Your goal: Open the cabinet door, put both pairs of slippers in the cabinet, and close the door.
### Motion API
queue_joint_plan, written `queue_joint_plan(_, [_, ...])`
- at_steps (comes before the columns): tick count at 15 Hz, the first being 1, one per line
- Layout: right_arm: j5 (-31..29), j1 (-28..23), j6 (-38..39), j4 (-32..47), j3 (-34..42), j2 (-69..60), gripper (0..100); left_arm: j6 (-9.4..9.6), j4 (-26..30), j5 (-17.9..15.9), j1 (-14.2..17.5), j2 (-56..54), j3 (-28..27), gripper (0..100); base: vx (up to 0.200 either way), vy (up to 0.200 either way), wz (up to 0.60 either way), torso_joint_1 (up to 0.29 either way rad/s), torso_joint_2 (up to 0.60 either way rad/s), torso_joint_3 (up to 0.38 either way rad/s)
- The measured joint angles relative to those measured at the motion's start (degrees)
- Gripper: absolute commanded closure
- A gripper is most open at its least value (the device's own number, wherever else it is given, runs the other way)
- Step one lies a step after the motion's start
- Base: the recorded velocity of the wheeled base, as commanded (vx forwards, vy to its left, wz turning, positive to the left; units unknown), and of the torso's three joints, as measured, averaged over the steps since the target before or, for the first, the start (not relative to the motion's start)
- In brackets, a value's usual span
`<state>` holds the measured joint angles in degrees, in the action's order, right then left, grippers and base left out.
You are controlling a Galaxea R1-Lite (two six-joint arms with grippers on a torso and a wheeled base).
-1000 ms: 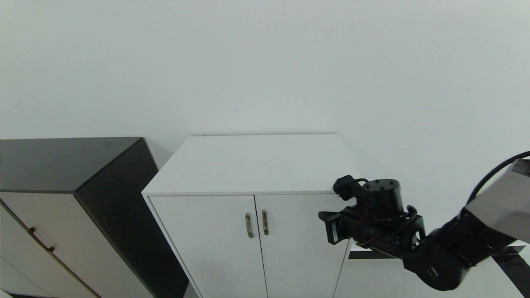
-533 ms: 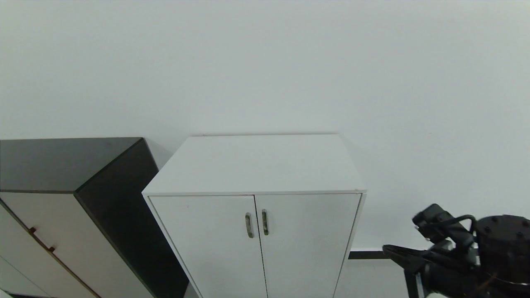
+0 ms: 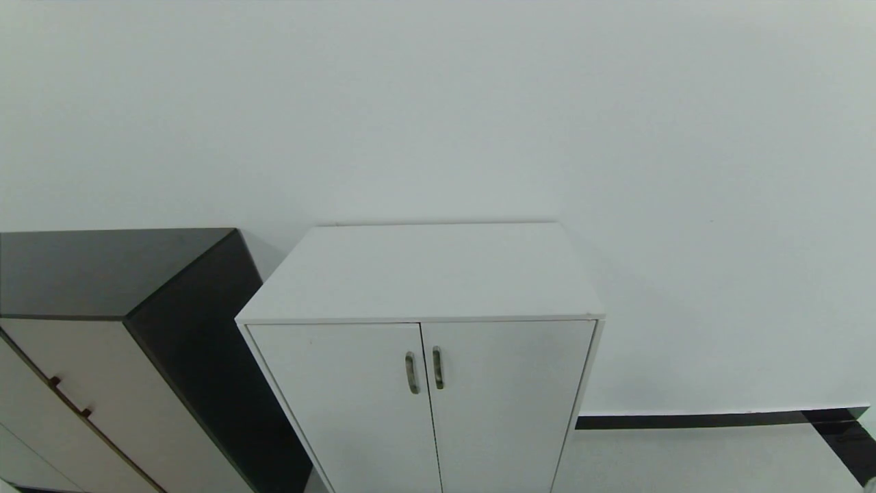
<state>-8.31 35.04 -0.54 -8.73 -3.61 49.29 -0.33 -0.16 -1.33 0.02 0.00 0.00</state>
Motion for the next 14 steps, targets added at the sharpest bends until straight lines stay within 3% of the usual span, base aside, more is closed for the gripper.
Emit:
queue_joint_plan(3, [4.0, 0.2, -0.9, 0.7, 2.9, -6.0, 100, 0.01, 0.0, 0.0, 0.1, 0.0, 0.0, 100, 0.0, 0.0, 0.0, 0.0, 0.0, 0.0])
queue_joint_plan(11, [7.9, 0.4, 0.5, 8.7, 3.6, -14.3, 100, 0.0, 0.0, 0.0, 0.0, 0.0, 0.0, 100, 0.0, 0.0, 0.0, 0.0, 0.0, 0.0])
queue_joint_plan(14, [6.7, -5.0, 0.5, 8.7, 3.6, -16.1, 100, 0.01, 0.0, 0.0, 0.0, 0.0, 0.0, 100, 0.0, 0.0, 0.0, 0.0, 0.0, 0.0])
